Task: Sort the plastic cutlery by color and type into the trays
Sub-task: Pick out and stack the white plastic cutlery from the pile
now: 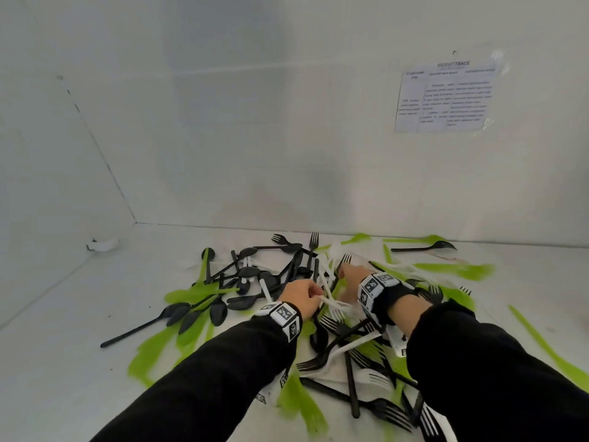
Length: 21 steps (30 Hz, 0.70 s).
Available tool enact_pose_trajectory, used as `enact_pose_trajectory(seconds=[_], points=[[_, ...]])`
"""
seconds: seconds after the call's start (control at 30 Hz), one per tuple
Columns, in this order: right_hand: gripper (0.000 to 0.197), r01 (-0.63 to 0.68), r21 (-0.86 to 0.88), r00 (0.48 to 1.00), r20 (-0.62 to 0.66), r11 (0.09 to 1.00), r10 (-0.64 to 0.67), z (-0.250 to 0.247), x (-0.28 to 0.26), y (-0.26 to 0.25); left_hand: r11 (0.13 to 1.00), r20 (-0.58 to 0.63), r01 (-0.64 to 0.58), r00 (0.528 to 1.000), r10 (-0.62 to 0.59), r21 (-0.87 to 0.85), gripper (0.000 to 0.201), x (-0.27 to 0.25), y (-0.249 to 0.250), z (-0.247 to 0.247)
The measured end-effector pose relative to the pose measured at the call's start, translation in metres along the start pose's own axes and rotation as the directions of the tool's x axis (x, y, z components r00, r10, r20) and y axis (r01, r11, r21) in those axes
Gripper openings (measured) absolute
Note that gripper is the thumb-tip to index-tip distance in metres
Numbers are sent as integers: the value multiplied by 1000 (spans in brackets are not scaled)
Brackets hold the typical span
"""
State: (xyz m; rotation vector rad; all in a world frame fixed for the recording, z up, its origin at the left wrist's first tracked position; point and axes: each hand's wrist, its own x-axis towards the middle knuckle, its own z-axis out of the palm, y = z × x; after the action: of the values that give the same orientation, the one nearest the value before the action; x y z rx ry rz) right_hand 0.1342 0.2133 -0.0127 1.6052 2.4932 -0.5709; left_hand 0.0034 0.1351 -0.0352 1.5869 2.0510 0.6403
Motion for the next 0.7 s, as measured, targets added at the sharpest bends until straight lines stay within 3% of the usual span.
enact_pose_trajectory(seconds=[0.23,0.4,0.5,0.7], points=[[52,-57,205,996,-48,977,69,-9,9,7,1000,-77,10,997,-11,-19,17,22,-2,-3],[45,-157,360,982,-39,920,183,-21,12,16,997,-106,37,994,-30,61,15,34,-2,-3],[35,-143,338,984,-49,930,169,-28,11,18,991,-114,40,993,-26,127,20,39,-1,-2],[37,-57,384,951,-261,922,168,-34,12,20,971,-102,54,994,-31,234,21,45,-1,-1]])
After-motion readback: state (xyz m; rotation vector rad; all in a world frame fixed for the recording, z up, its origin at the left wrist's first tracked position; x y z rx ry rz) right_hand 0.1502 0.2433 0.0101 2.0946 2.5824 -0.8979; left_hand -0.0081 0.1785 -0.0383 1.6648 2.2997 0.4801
